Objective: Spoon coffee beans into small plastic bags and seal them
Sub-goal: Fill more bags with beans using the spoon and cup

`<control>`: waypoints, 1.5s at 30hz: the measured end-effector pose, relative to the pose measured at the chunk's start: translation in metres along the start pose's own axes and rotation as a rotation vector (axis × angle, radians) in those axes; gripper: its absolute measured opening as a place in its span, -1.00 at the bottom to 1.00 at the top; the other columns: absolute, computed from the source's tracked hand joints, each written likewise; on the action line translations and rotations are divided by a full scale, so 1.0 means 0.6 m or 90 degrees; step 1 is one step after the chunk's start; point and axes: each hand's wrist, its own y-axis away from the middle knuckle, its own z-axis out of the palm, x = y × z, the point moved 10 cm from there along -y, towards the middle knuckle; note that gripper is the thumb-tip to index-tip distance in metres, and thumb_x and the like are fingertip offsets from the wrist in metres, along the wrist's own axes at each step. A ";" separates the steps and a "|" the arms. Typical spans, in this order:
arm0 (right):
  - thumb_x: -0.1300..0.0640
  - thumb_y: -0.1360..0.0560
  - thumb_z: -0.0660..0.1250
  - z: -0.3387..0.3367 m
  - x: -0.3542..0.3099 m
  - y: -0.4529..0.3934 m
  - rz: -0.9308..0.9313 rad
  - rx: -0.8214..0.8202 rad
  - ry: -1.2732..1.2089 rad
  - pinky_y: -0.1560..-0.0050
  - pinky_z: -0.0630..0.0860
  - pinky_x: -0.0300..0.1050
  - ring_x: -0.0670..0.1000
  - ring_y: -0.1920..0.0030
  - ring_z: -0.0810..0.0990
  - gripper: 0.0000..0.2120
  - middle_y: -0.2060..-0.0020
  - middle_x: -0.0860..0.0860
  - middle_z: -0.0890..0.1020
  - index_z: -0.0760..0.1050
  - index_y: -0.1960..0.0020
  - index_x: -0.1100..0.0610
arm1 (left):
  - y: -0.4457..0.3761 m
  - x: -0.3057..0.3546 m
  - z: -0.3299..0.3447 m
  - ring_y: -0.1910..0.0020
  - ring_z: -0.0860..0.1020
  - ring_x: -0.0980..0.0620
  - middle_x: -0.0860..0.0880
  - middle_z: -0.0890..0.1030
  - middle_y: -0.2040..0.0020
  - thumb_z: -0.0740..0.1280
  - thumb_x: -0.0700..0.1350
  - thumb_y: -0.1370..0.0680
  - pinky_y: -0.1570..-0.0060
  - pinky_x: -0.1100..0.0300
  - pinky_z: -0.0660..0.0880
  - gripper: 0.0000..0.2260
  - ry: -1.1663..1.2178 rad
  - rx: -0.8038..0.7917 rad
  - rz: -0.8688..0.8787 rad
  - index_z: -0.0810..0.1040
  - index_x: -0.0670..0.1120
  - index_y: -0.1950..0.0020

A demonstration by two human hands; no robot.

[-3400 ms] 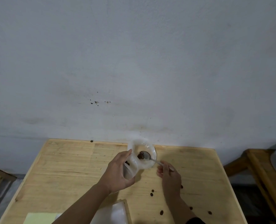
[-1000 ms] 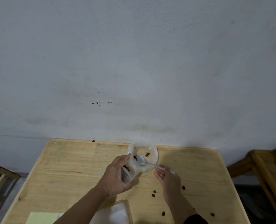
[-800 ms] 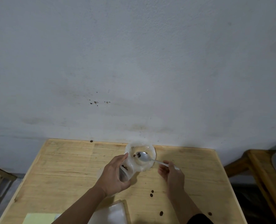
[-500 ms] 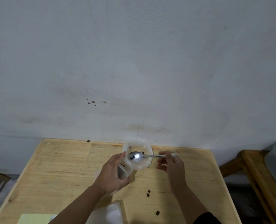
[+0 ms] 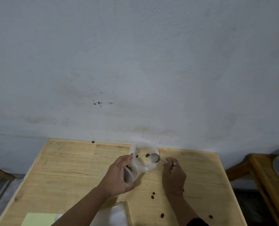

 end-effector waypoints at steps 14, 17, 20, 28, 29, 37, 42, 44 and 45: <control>0.22 -0.59 0.17 0.057 0.131 0.053 0.497 -0.112 -0.354 0.34 0.60 -0.26 0.08 0.22 0.63 -0.79 0.23 0.20 0.63 0.55 0.05 0.27 | -0.009 0.005 0.002 -0.33 0.32 0.28 0.20 0.31 -0.35 0.47 0.11 -0.26 -0.22 0.50 0.25 -0.16 -0.003 -0.012 0.018 0.16 0.18 -0.47; 0.21 -0.58 0.19 0.062 0.135 0.057 0.521 -0.115 -0.357 0.38 0.59 -0.27 0.09 0.25 0.63 -0.80 0.25 0.22 0.63 0.55 0.09 0.28 | -0.006 -0.001 -0.001 -0.32 0.31 0.31 0.21 0.32 -0.34 0.45 0.16 -0.25 -0.24 0.46 0.27 -0.16 -0.008 -0.010 0.017 0.17 0.16 -0.47; 0.20 -0.57 0.20 0.065 0.131 0.058 0.520 -0.112 -0.360 0.37 0.58 -0.28 0.08 0.24 0.64 -0.81 0.25 0.21 0.64 0.54 0.12 0.24 | -0.004 -0.005 -0.001 -0.30 0.32 0.31 0.20 0.33 -0.33 0.47 0.13 -0.25 -0.28 0.38 0.32 -0.16 -0.014 -0.010 0.017 0.16 0.17 -0.46; 0.24 -0.56 0.22 0.071 0.142 0.071 0.601 -0.096 -0.420 0.33 0.61 -0.22 0.10 0.21 0.63 -0.84 0.21 0.24 0.63 0.54 0.06 0.31 | -0.004 -0.008 -0.003 -0.31 0.32 0.31 0.19 0.32 -0.34 0.46 0.11 -0.24 -0.28 0.41 0.31 -0.16 -0.006 -0.018 0.016 0.18 0.15 -0.47; 0.24 -0.56 0.21 0.068 0.143 0.070 0.602 -0.091 -0.423 0.34 0.61 -0.23 0.10 0.23 0.62 -0.83 0.22 0.24 0.62 0.54 0.06 0.31 | -0.003 -0.012 -0.005 -0.32 0.33 0.29 0.18 0.32 -0.34 0.45 0.14 -0.24 -0.27 0.42 0.30 -0.15 -0.011 -0.017 0.010 0.18 0.11 -0.48; 0.21 -0.60 0.15 0.044 0.131 0.051 0.544 -0.074 -0.389 0.26 0.57 -0.12 0.09 0.24 0.59 -0.76 0.25 0.22 0.60 0.53 0.08 0.30 | -0.004 -0.021 -0.010 -0.32 0.34 0.23 0.18 0.32 -0.35 0.45 0.24 -0.23 -0.28 0.36 0.32 -0.10 -0.022 -0.004 -0.013 0.19 0.07 -0.50; 0.21 -0.60 0.14 0.039 0.122 0.047 0.524 -0.068 -0.399 0.23 0.56 -0.10 0.09 0.23 0.59 -0.76 0.25 0.22 0.60 0.53 0.06 0.31 | -0.005 -0.019 -0.009 -0.31 0.33 0.25 0.18 0.31 -0.35 0.47 0.24 -0.24 -0.25 0.43 0.28 -0.09 -0.025 -0.006 -0.012 0.18 0.06 -0.50; 0.21 -0.60 0.14 0.040 0.121 0.048 0.525 -0.067 -0.404 0.23 0.57 -0.10 0.09 0.24 0.59 -0.76 0.26 0.21 0.60 0.53 0.07 0.31 | -0.005 -0.019 -0.008 -0.31 0.33 0.25 0.18 0.31 -0.36 0.49 0.20 -0.25 -0.29 0.36 0.32 -0.11 -0.028 -0.007 -0.010 0.18 0.07 -0.50; 0.21 -0.60 0.14 0.041 0.122 0.048 0.526 -0.065 -0.406 0.25 0.58 -0.12 0.08 0.25 0.59 -0.76 0.26 0.20 0.60 0.53 0.08 0.31 | -0.004 -0.020 -0.007 -0.31 0.33 0.24 0.18 0.31 -0.36 0.50 0.18 -0.26 -0.31 0.32 0.34 -0.12 -0.027 -0.008 -0.010 0.18 0.08 -0.50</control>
